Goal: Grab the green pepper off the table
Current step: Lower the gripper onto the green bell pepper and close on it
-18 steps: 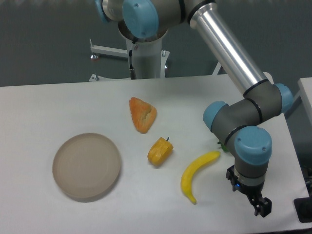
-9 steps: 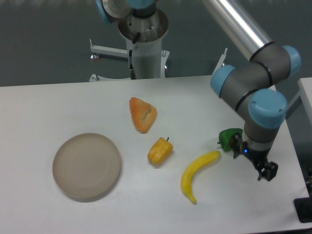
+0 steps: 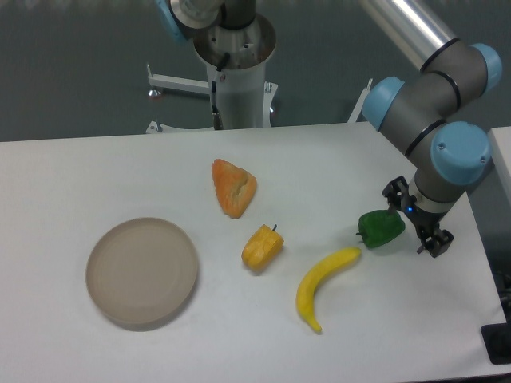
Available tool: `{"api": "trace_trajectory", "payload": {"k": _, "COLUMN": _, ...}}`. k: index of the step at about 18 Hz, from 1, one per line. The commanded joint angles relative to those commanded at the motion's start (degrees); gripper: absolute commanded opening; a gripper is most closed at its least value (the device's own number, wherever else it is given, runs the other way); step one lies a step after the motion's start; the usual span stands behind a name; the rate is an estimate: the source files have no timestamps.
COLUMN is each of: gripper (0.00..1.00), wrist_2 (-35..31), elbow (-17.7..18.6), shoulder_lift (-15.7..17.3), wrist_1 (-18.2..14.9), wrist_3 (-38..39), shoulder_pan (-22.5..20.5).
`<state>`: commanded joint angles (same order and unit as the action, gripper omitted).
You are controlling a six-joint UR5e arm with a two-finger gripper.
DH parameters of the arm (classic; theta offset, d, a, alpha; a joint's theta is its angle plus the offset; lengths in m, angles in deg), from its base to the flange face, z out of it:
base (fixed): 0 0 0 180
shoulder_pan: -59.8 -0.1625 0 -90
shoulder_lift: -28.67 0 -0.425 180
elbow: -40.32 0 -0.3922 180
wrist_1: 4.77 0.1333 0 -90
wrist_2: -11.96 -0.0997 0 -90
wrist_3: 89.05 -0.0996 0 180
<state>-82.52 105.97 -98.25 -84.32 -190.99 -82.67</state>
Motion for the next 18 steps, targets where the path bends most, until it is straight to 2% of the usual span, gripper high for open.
{"api": "trace_trajectory", "payload": {"k": 4, "gripper": 1.0, "wrist_2": 0.3, "elbow": 2.2, "shoulder_lift": 1.0, "wrist_1": 0.4, "wrist_3": -1.3, "shoulder_pan": -0.7}}
{"api": "trace_trajectory", "payload": {"k": 12, "gripper": 1.0, "wrist_2": 1.2, "elbow": 4.0, "shoulder_lift": 0.7, "wrist_1": 0.6, "wrist_3": -0.9, "shoulder_pan": -0.6}}
{"api": "trace_trajectory", "payload": {"k": 16, "gripper": 1.0, "wrist_2": 1.8, "elbow": 8.3, "shoulder_lift": 0.8, "wrist_1": 7.3, "wrist_3": -1.1, "shoulder_pan": -0.4}}
{"api": "trace_trajectory", "payload": {"k": 18, "gripper": 1.0, "wrist_2": 1.9, "elbow": 9.6, "shoulder_lift": 0.7, "wrist_1": 8.2, "wrist_3": -1.2, "shoulder_pan": -0.4}}
